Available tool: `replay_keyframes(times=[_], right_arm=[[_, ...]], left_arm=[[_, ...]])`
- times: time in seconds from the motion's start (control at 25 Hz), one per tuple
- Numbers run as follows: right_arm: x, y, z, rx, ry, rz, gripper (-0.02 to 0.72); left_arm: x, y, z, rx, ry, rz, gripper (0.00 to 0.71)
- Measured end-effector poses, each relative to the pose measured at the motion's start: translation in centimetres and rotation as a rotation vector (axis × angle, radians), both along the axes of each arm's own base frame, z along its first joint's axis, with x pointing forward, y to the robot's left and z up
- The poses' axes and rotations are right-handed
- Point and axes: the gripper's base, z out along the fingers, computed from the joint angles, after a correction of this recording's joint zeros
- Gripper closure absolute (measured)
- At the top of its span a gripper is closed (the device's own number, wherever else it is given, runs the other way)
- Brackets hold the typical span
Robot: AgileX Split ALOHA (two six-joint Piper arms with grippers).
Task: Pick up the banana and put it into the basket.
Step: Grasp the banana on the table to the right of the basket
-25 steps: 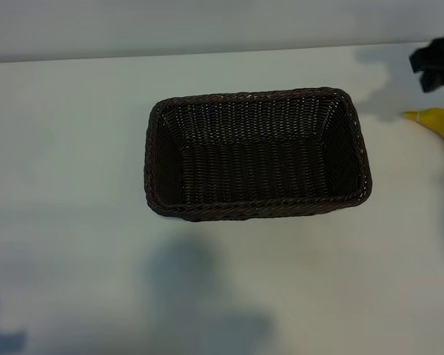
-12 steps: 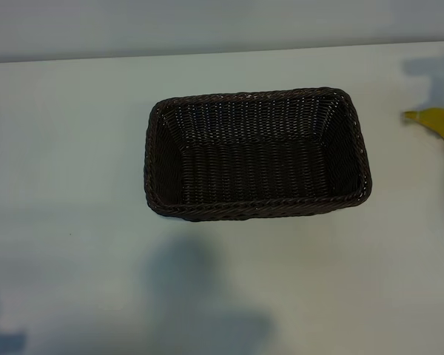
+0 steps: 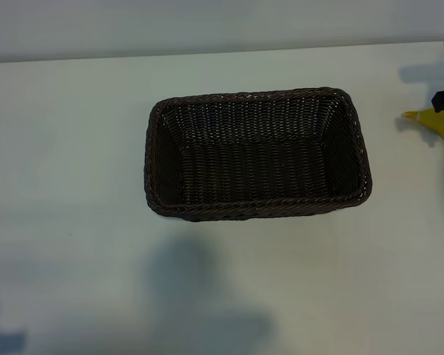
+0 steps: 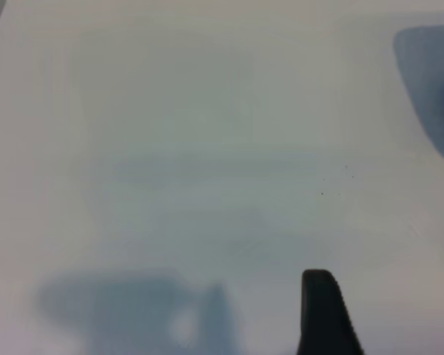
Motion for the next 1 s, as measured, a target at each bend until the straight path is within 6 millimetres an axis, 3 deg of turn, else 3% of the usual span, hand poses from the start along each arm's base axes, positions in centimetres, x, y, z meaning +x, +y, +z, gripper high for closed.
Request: replay_keyframes(times=[0.84, 1.0], right_arm=[[1.3, -0.5, -4.2, -0.045, 0.046, 0.013, 0.163], [1.3, -0.3, -6.0, -0.023, 0.088, 0.002, 0.163]], left_arm=[[0.0, 0.0, 0.0, 0.0, 0.0, 0.0, 0.264], [0.0, 0.0, 0.0, 0.0, 0.0, 0.0, 0.264]])
